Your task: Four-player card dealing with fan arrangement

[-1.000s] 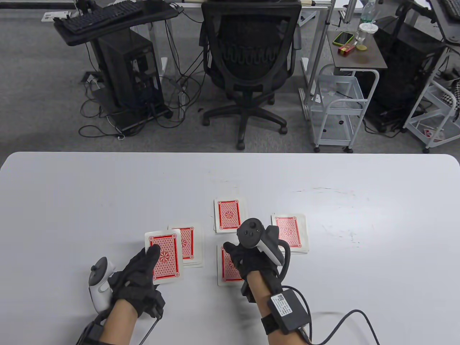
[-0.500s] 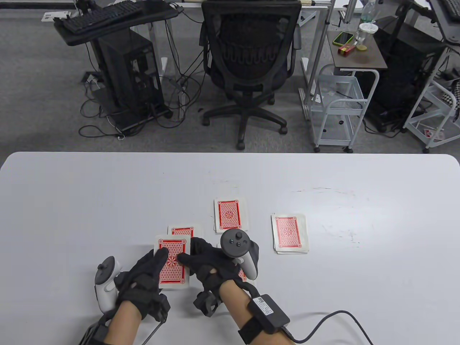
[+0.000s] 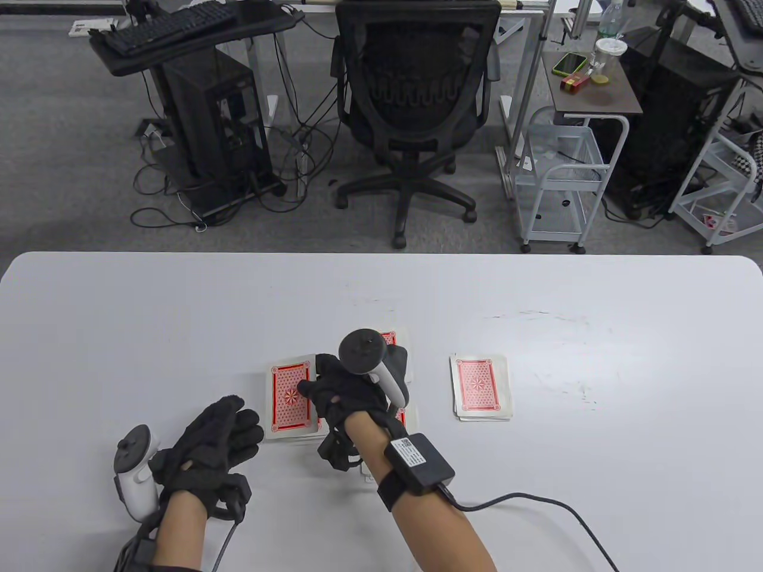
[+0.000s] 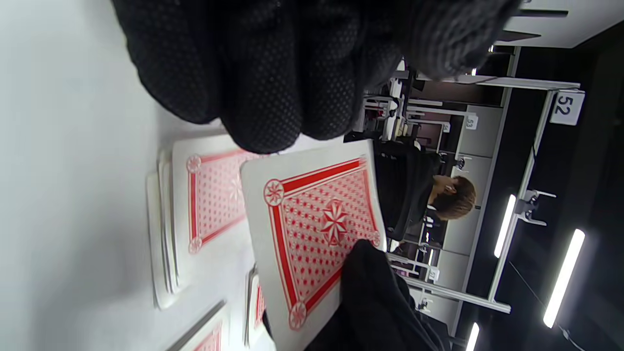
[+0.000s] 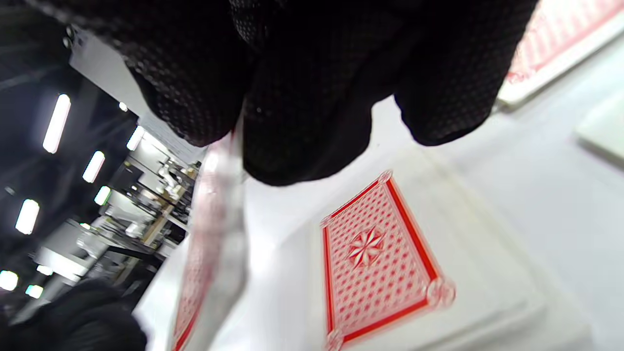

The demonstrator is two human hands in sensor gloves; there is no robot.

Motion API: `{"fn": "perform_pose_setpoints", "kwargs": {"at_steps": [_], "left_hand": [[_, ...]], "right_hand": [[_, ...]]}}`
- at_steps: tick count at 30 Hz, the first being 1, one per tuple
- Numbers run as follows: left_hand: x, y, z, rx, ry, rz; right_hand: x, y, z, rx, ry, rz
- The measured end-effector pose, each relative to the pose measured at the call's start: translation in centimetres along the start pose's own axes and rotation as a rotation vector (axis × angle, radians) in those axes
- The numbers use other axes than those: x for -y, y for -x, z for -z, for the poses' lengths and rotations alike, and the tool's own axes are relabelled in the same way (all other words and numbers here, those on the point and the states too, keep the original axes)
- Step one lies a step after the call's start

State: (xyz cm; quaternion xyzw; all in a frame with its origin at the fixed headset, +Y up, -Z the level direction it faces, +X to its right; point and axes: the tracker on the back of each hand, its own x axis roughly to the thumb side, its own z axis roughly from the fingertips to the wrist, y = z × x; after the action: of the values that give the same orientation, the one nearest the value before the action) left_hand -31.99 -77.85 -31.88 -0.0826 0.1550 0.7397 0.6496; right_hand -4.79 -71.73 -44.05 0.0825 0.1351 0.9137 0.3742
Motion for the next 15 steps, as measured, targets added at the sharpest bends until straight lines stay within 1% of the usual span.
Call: {"fn": "perform_pose_setpoints", "kwargs": {"at_steps": [4, 7, 8, 9, 11, 14, 15], "left_hand": [[-0.3, -0.1, 0.0, -0.008, -0.015, -0.007], [-0.3, -0.2, 0.0, -0.005, -0.003, -0.020], [-0.2, -0.2, 0.0, -0.006, 0.002, -0.020], [-0.2, -0.2, 0.1, -0.007, 0.004, -0.019], [-0.1, -0.1, 0.1, -0.009, 0.010, -0.012], [0.0, -0.1, 0.2, -0.012, 0.016, -0.004], [0.0, -0.1, 0.2, -0.013, 0.016, -0.003]], "right_hand": [[-1.0, -0.3, 2.1, -0.097, -0.017, -0.112], [-2.1, -0.4, 3.4, -0.154, -0.030, -0.305], [-2.7, -0.4, 3.6, -0.178, -0.032, -0.375], [-2.9, -0.4, 3.7, -0.182, -0.034, -0.402], [-3.9, -0.3, 4.1, -0.197, -0.012, -0.549], [-5.0, -0.2, 4.4, -0.229, -0.028, -0.727], [-5.1, -0.2, 4.4, -0.225, -0.024, -0.741]]}}
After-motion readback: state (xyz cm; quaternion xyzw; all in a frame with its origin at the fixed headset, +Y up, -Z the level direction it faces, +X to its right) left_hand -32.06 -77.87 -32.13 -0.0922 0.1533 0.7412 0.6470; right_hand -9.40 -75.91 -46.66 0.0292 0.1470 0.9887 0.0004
